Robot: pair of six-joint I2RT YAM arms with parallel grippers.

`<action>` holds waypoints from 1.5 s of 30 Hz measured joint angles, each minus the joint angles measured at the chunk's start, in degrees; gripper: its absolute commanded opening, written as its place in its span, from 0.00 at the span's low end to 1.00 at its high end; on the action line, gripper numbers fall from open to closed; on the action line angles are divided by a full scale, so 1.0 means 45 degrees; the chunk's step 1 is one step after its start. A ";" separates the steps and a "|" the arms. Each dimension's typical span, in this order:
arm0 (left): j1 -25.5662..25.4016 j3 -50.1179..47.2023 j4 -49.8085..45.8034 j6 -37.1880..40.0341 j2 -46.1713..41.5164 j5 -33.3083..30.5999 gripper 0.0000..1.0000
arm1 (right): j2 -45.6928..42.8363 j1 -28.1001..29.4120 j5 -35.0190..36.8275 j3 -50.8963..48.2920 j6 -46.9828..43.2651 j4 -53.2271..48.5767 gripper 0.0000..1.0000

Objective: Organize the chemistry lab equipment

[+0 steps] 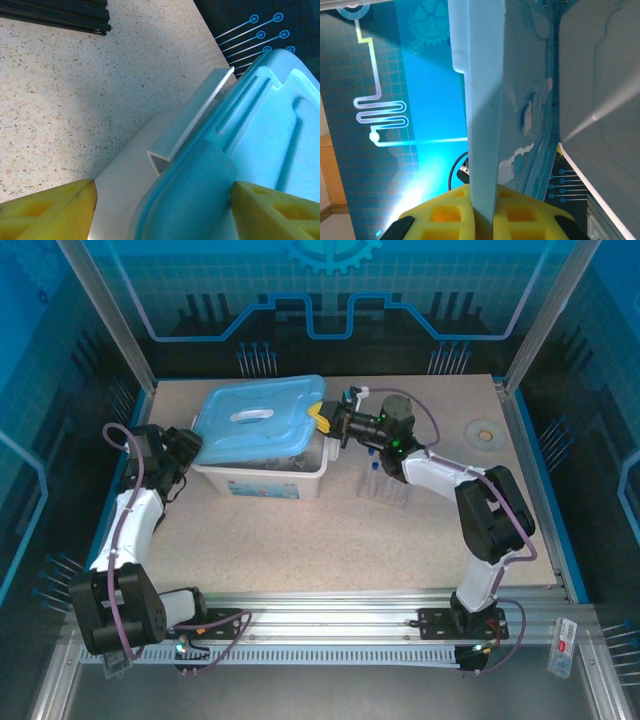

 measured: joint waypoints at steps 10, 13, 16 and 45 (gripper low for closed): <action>-0.0024 -0.0024 0.0005 0.0000 0.0000 -0.0005 0.71 | -0.0194 0.0000 -0.0005 -0.0432 0.0194 0.0301 0.12; -0.0024 -0.0024 0.0005 0.0005 0.0000 0.0000 0.71 | -0.0204 0.0000 -0.0005 -0.0452 0.0364 0.0495 0.12; -0.0029 -0.0024 0.0005 0.0010 0.0000 0.0000 0.71 | -0.0243 0.0000 -0.0010 -0.0500 0.0491 0.0583 0.12; -0.0053 -0.0019 -0.0010 -0.0005 -0.0058 -0.0772 0.71 | -0.0019 -0.0845 -0.1156 -0.1360 0.1583 0.3274 0.12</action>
